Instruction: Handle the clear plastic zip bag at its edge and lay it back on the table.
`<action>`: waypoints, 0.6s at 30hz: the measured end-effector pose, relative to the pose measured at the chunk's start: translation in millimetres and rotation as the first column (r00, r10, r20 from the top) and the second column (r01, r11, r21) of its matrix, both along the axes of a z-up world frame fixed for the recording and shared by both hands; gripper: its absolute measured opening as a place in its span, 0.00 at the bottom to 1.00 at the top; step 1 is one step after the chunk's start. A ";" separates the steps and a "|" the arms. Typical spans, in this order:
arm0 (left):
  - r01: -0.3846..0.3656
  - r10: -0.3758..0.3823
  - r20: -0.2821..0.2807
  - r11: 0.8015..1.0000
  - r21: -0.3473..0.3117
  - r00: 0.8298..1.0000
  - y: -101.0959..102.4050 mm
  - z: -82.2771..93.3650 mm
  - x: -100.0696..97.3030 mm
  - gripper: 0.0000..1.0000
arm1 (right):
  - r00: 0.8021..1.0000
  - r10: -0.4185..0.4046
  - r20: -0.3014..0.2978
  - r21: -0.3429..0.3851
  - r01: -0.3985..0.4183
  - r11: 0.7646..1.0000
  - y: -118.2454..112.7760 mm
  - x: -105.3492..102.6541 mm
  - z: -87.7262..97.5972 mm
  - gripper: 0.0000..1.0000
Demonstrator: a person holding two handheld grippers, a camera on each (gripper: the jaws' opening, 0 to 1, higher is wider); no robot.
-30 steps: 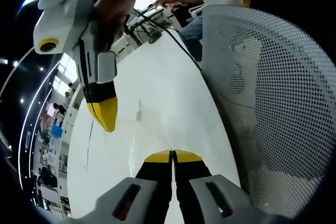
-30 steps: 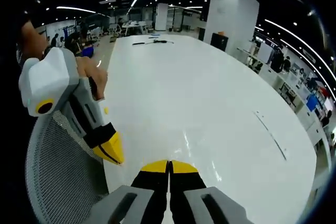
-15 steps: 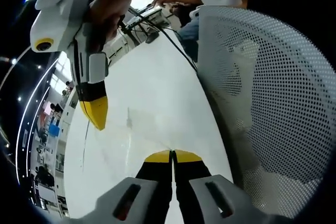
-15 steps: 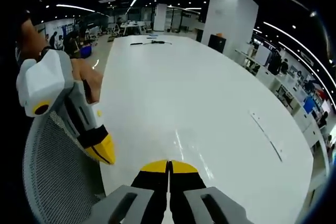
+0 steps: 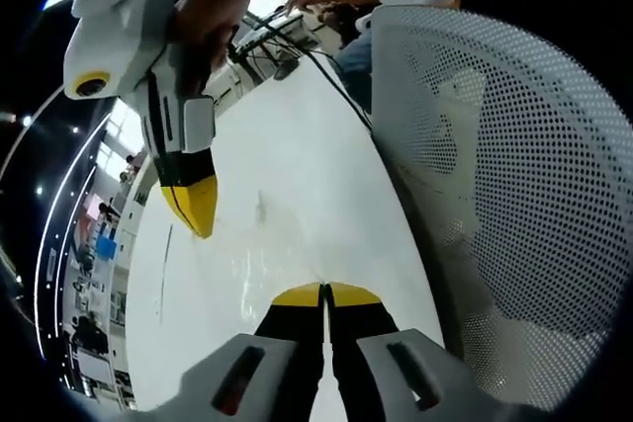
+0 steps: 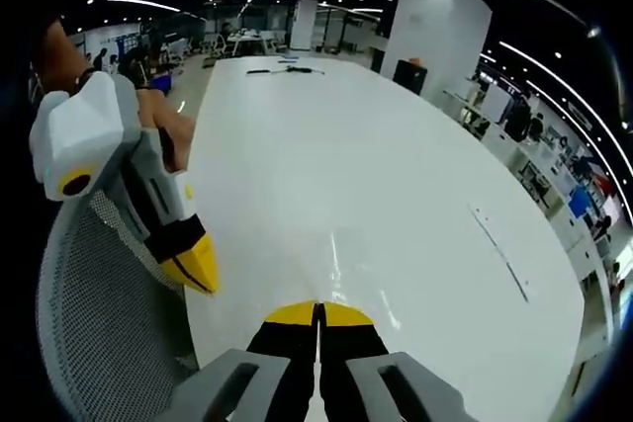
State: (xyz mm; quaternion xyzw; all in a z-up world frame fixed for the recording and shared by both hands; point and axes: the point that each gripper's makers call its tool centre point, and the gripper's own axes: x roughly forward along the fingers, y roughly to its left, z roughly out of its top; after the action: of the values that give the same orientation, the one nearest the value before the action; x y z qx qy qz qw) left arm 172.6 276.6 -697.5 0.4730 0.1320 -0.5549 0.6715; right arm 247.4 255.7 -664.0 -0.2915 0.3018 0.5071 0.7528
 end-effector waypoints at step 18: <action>-0.022 0.027 0.060 0.995 -0.093 0.998 -9.0 47.7 20.3 0.00 | 0.998 0.038 -0.051 -0.009 -0.038 0.999 13.4 -20.7 -20.8 0.00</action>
State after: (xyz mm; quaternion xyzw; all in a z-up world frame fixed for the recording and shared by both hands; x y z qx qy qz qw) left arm 192.9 267.6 -649.9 0.4568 0.0915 -0.5374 0.7030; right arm 226.8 269.1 -684.8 -0.2879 0.3179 0.5270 0.7337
